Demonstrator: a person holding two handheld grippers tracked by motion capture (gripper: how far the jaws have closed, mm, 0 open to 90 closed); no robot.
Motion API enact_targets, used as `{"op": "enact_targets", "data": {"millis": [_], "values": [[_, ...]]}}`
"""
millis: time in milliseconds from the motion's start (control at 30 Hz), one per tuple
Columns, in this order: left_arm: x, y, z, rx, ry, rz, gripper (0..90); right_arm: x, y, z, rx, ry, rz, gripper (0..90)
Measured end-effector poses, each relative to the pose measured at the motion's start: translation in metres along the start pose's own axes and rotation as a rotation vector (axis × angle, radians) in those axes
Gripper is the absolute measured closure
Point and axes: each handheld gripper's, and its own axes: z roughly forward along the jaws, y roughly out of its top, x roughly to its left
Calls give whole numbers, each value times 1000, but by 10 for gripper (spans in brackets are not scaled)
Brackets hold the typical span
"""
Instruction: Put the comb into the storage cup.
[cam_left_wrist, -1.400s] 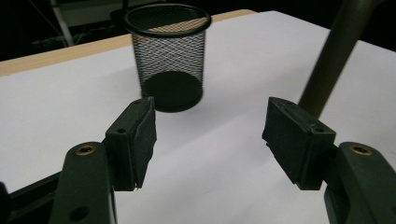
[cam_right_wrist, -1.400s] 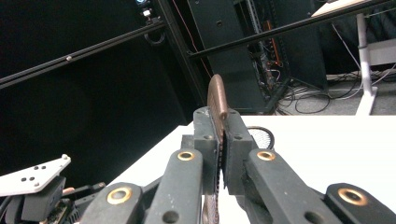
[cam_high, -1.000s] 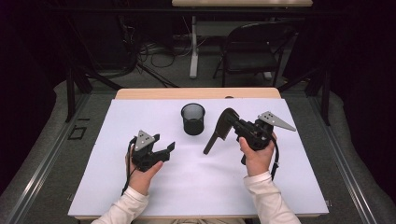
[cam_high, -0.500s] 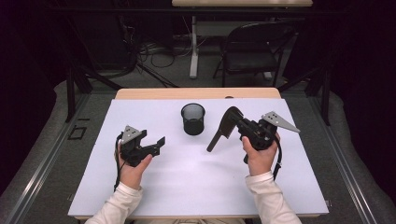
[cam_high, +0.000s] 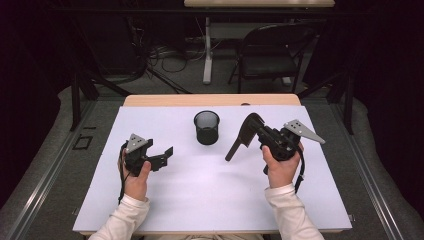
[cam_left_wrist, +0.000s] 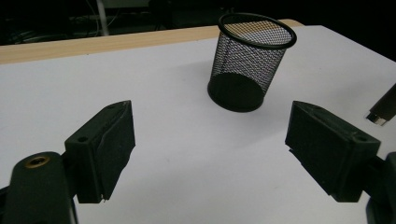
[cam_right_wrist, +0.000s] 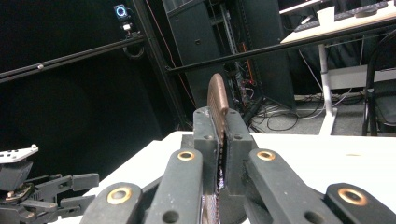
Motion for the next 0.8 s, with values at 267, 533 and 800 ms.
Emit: {"op": "enact_targets", "data": {"millis": [267,533,800], "values": [[7,1,-6,-27,6,-9,157,3,2,2,7,-4,-17,870],[13,1,-10,-47,27,10,157,6,5,12,18,-6,-19,870],[16,1,-11,-60,49,25,157,6,14,23,44,-24,-24,870]]}}
